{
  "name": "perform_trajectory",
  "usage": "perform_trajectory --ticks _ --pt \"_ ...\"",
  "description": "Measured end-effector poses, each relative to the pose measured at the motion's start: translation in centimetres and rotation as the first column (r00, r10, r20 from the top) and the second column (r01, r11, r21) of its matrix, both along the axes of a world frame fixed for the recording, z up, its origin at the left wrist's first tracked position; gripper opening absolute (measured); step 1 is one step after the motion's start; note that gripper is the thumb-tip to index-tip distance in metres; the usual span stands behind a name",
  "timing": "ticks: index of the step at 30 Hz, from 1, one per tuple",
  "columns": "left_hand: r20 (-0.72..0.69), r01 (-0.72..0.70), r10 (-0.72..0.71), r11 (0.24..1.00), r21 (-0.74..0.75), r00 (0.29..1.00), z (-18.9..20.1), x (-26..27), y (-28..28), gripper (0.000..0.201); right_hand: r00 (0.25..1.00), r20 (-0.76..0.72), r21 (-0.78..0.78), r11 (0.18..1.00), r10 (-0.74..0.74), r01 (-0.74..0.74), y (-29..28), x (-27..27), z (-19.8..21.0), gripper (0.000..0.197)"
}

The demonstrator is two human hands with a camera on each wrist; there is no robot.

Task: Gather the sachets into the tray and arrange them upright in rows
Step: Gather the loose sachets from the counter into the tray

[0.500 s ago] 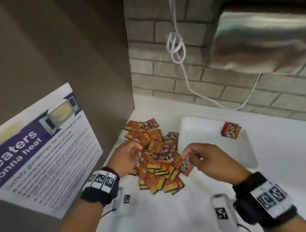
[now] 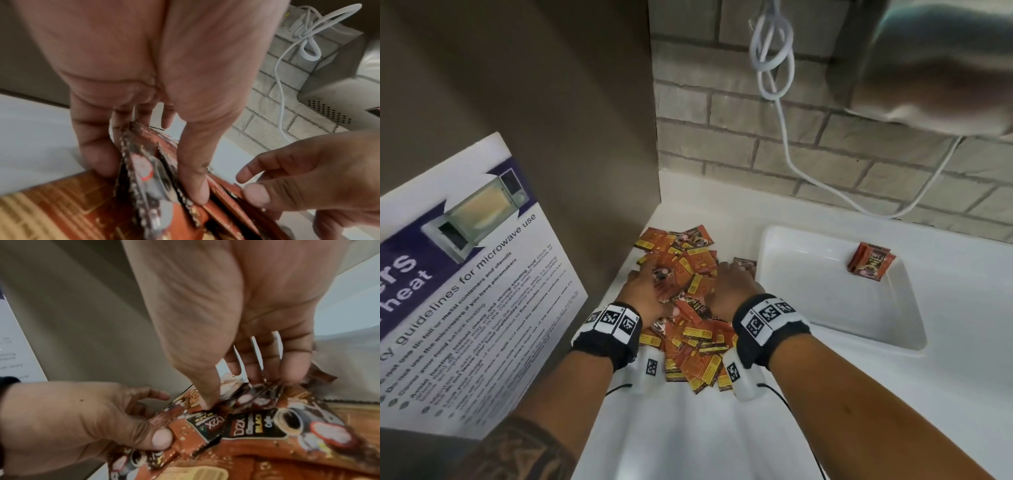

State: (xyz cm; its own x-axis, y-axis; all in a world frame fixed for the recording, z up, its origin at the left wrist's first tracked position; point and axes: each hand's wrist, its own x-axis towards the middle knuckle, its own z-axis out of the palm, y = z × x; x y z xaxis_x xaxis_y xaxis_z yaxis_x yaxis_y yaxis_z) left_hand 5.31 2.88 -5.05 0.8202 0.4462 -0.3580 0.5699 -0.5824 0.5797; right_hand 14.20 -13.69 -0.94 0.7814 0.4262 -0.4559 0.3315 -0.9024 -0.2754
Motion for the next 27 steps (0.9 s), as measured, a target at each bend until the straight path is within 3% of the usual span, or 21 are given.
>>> perform_trajectory --ticks 4,7,11,15,27 --pt "0.085 -0.045 0.048 0.998 -0.04 0.995 -0.2 0.1 0.2 0.119 0.999 0.042 0.096 0.995 -0.034 0.03 0.0 0.1 0.1 0.053" --pt "0.115 -0.059 0.066 0.996 -0.064 0.991 -0.1 -0.1 0.2 0.1 0.999 0.017 0.163 0.986 -0.029 0.026 -0.4 0.2 0.9 0.032" --pt "0.141 -0.066 0.077 0.994 -0.082 0.987 0.4 -0.5 0.2 0.08 0.992 -0.079 0.236 0.964 -0.102 0.118 -1.0 0.7 1.0 0.051" --pt "0.168 -0.079 0.096 0.991 -0.104 0.981 0.4 -0.7 0.0 0.076 0.974 -0.225 0.195 0.981 0.025 0.02 -1.0 0.1 1.6 0.065" --pt "0.238 -0.122 0.158 0.98 -0.157 0.958 0.2 -1.2 -0.3 0.061 0.985 -0.17 0.299 0.95 -0.039 0.09 -0.1 -1.0 0.3 0.071"
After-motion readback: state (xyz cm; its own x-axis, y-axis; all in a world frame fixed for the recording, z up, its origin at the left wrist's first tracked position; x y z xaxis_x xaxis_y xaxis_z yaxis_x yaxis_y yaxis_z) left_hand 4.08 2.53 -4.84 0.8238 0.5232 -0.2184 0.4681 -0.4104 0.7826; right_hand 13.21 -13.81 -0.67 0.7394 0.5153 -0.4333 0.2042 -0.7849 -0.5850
